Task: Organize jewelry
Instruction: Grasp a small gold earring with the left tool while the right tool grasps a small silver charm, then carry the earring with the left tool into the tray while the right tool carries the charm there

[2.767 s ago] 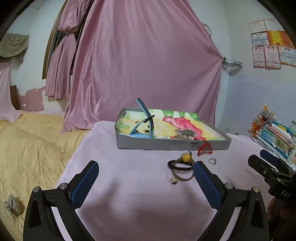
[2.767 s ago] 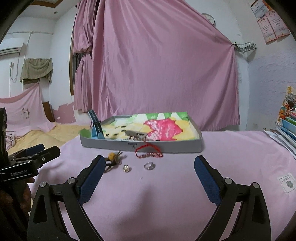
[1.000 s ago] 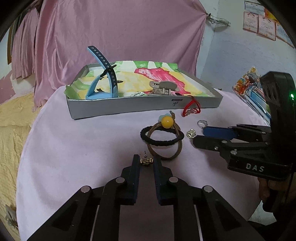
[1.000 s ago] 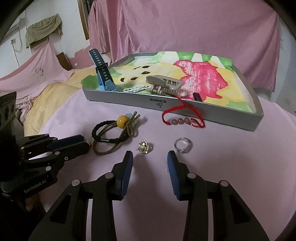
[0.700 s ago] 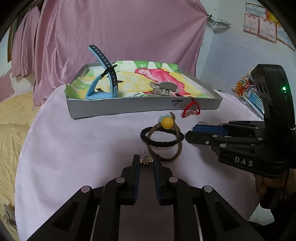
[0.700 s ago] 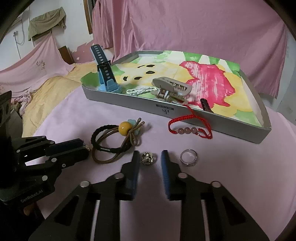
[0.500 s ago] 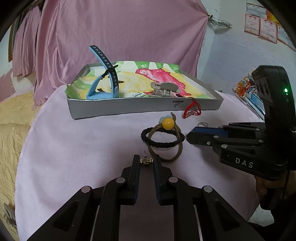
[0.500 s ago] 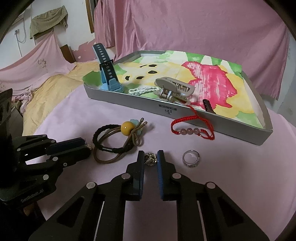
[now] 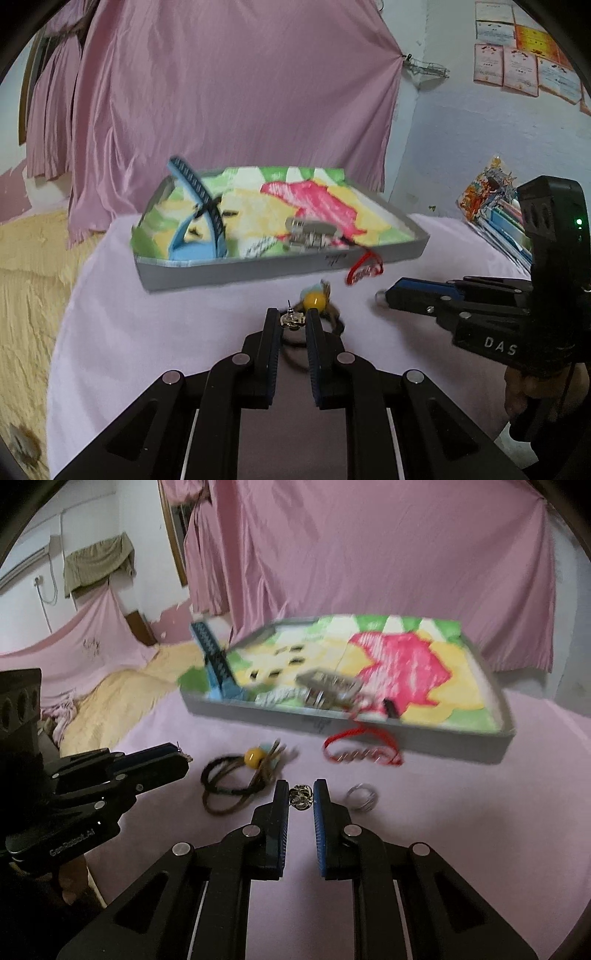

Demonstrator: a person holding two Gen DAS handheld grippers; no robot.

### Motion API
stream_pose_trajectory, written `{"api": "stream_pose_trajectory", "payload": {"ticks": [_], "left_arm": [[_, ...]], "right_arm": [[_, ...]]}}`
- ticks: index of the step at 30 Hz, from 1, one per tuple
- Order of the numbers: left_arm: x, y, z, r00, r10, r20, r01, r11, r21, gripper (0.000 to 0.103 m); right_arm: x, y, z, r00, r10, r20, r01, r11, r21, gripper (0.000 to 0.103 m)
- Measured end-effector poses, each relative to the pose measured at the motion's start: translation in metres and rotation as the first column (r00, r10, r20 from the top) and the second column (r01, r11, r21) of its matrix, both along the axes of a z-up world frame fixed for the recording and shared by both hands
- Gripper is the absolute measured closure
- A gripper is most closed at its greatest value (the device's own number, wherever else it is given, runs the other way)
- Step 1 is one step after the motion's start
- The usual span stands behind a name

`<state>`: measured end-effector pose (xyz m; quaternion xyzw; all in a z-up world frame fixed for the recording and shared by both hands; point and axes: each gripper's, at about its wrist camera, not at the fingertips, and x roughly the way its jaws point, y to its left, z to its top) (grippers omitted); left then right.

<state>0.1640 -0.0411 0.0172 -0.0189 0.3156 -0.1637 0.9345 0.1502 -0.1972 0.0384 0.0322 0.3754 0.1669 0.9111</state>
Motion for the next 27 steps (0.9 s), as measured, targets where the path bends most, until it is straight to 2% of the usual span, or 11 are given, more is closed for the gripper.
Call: {"api": "stream_pose_trajectory", "payload": {"ticks": [6,10,14,27], "left_arm": [[0.020,-0.008,0.016,0.999,-0.003,0.036,0.003,1.000,-0.020,0.090],[0.040,-0.010,0.019,1.000,-0.001,0.031,0.002,0.999,-0.043,0.090],[0.059,-0.016,0.019,1.000,0.009,0.024,-0.009,1.000,-0.027,0.090],[0.111,-0.030,-0.002,0.996,0.047,-0.080,-0.045,0.998,0.033,0.090]], "right_arm": [[0.017,-0.023,0.015,0.997,-0.057,0.050,0.058,0.998,-0.017,0.091],[0.035,-0.035,0.016,0.995,-0.083,0.050,0.084,0.996,-0.013,0.091],[0.057,-0.041,0.012,0.993,-0.107,0.038,0.108,0.994,-0.029,0.091],[0.100,-0.043,-0.015,0.991,-0.128,-0.044,0.125,0.990,-0.059,0.091]]}}
